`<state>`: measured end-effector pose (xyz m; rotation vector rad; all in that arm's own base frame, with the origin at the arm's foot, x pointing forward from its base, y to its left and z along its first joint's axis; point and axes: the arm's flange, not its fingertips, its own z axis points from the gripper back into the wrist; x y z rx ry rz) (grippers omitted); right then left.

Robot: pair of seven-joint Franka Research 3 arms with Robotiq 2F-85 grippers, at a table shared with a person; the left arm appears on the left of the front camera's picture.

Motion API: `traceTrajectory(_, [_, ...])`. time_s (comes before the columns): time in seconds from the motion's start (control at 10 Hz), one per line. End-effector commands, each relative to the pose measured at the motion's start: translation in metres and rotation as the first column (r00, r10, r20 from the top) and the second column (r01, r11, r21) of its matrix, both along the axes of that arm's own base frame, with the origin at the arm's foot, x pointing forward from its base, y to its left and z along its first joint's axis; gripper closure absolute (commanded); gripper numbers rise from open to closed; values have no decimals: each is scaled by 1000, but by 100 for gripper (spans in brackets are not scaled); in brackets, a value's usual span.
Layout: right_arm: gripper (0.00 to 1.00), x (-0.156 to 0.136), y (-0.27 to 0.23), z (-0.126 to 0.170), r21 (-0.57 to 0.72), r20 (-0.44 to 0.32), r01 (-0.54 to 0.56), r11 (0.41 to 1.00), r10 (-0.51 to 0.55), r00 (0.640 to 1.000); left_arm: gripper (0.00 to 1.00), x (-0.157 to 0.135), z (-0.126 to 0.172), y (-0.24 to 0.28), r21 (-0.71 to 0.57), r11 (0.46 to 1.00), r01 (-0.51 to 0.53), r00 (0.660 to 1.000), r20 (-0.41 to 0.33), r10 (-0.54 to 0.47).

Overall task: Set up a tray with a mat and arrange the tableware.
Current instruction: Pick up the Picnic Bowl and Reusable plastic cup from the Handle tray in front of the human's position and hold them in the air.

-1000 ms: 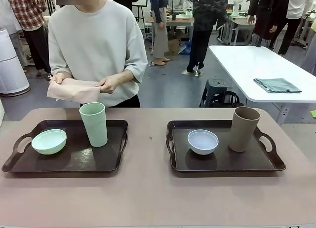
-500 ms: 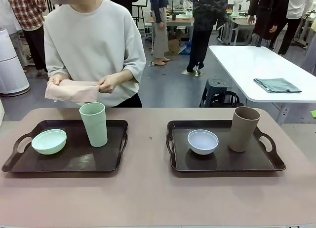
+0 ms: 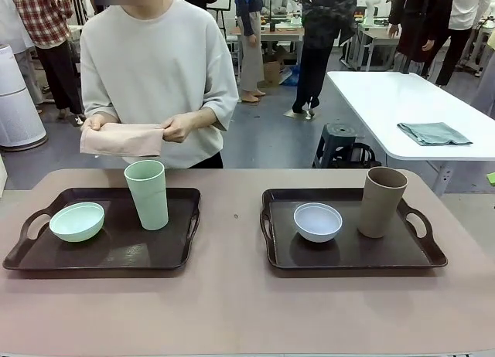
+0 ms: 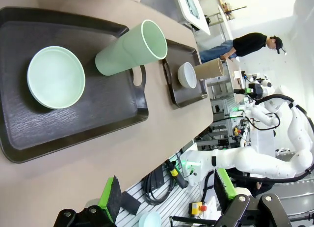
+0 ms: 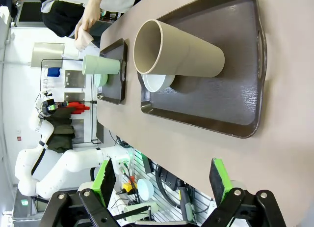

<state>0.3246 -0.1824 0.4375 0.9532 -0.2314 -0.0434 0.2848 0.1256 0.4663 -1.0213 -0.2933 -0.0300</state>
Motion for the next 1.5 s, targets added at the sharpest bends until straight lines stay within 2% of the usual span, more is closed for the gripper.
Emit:
traceTrajectory(0.0, [0, 0, -1, -1, 19, 8, -2, 1000, 2, 1000, 0, 0, 1, 1, -15, 1000, 5, 1000, 15, -5])
traceTrajectory(0.5, [0, 0, 0, 0, 0, 0, 0, 1000, 0, 1000, 0, 0, 0, 0, 0, 1000, 0, 1000, 0, 0])
traceTrajectory(0.7, [0, 23, 26, 18, -92, 102, -93, 991, 102, 990, 0, 20, 10, -14, 152, 988, 20, 1000, 5, -21])
traceTrajectory(0.8, [0, 47, 62, 36, -278, 182, -67, 958, 121, 976, 0, 24, 24, -26, 261, 962, 75, 997, -21, -72])
traceTrajectory(0.9, [0, 71, 96, 52, -361, 214, -74, 929, 160, 964, 0, 28, 39, -35, 352, 934, 69, 998, -35, -61])
traceTrajectory(1.1, [0, 115, 154, 81, -466, 318, -65, 882, 235, 918, 0, 37, 58, -52, 499, 864, 70, 996, -82, -33])
traceTrajectory(1.2, [0, 139, 187, 90, -499, 395, -56, 865, 284, 874, 0, 46, 69, -60, 574, 817, 60, 994, -113, 6])
traceTrajectory(1.3, [0, 154, 216, 89, -503, 421, -113, 857, 357, 834, 0, 55, 74, -66, 637, 770, 49, 988, -144, 57])
traceTrajectory(1.4, [0, 162, 245, 87, -512, 454, -214, 832, 473, 755, 0, 66, 79, -71, 689, 724, 37, 979, -168, 111])
